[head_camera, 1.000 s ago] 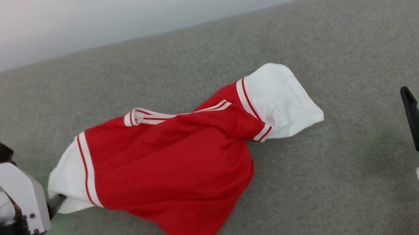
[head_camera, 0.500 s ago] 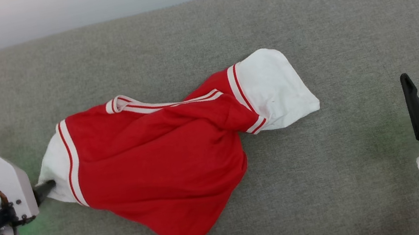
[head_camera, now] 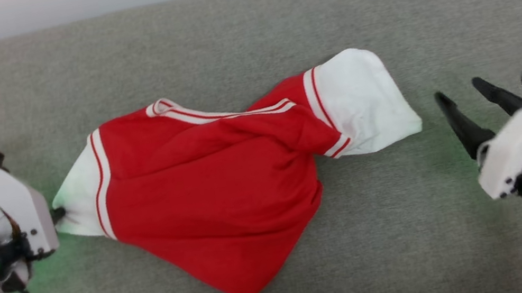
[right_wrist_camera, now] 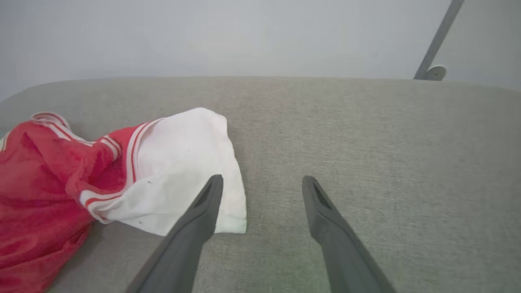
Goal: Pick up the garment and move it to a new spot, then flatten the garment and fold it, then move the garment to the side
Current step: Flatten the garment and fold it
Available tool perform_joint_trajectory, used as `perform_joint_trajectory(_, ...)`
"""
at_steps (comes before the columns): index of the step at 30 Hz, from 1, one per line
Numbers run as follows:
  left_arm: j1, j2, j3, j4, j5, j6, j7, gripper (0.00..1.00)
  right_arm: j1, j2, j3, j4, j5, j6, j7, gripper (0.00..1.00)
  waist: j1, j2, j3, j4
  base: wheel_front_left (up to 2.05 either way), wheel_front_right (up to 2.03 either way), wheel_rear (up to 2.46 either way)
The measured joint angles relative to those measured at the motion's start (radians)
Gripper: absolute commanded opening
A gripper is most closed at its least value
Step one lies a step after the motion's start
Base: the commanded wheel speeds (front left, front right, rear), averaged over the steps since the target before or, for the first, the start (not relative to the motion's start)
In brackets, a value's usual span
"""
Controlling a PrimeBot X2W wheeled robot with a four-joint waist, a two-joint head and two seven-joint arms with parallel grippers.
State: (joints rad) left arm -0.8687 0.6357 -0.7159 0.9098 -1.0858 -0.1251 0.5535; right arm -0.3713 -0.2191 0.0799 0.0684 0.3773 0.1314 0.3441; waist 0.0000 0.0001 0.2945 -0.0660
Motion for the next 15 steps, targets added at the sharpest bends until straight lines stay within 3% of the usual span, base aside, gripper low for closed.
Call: perform_joint_trajectory(15,-0.068,-0.04,-0.058,-0.045,-0.022,-0.003,-0.033,0.0,-0.226,-0.046,0.116,0.283,0.048,0.0,0.338,1.0,0.0,0.0,0.051,0.092,0.0,0.0,0.0)
